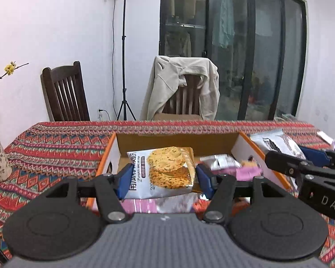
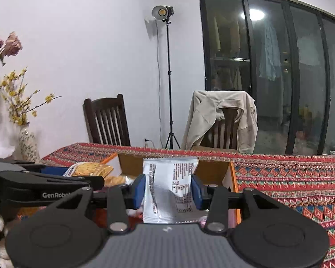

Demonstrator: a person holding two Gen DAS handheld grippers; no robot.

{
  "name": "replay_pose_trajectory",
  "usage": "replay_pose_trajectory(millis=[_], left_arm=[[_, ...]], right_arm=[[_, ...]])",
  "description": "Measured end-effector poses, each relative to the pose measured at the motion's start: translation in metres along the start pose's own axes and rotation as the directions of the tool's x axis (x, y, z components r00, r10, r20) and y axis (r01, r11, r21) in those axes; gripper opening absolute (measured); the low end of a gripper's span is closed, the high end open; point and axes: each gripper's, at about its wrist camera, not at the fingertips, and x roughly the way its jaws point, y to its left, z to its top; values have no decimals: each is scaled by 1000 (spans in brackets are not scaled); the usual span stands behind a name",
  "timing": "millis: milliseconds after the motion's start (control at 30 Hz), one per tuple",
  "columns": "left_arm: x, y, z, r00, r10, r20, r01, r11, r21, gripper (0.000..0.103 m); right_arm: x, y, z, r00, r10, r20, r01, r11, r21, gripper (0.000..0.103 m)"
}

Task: Organize snacks
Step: 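Carry both packets into the box and open both tools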

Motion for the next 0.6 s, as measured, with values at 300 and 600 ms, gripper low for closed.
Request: replay_pose_trajectory(millis=[300, 600], left_arm=[[48, 22, 11, 998, 54, 11, -52, 993, -105, 63], [58, 24, -8, 994, 76, 72, -69, 994, -89, 65]], right_arm=[[46, -13, 14, 996, -78, 35, 75, 994, 81, 42], [83, -25, -11, 997, -71, -5, 72, 994, 87, 42]])
